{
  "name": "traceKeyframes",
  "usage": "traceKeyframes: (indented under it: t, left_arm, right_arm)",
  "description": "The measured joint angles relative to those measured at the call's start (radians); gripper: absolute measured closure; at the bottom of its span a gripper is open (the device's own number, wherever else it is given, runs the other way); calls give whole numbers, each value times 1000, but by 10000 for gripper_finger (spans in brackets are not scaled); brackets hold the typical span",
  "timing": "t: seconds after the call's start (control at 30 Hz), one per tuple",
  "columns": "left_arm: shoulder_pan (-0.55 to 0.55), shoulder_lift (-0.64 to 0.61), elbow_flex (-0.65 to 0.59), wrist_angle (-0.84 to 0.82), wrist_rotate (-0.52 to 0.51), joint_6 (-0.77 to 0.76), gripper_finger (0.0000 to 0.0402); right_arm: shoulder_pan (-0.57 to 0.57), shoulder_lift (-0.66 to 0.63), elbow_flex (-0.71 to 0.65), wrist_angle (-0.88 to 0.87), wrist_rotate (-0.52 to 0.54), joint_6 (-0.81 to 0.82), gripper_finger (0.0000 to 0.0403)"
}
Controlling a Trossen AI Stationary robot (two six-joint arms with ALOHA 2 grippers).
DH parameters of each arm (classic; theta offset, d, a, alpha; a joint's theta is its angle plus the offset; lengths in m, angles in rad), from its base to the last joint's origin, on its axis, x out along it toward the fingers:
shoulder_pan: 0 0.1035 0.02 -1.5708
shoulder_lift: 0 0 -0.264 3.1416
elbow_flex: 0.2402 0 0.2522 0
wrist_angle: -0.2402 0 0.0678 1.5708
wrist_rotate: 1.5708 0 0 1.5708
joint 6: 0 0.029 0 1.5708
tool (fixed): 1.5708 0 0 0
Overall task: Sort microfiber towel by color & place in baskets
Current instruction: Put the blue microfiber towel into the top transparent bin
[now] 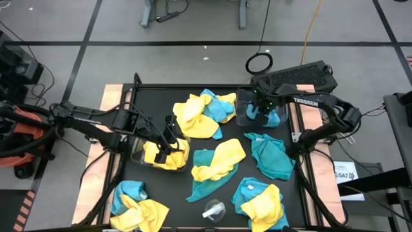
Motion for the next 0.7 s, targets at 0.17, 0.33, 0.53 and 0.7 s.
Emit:
traceKeyframes:
  t: [0.17, 0.33, 0.53, 0.7]
  left_arm:
    - [1, 0, 0, 0, -5, -9, 181]
    - [1, 0, 0, -2, -6, -27, 181]
    - [1, 0, 0, -4, -6, -27, 181]
    - [1, 0, 0, -3, -6, -28, 181]
  right_arm:
    - [-1, 35, 0, 18, -1, 23, 348]
    - [0, 31, 0, 11, -1, 46, 301]
    - [6, -26, 0, -25, -1, 71, 226]
    - [6, -117, 0, -44, -1, 81, 175]
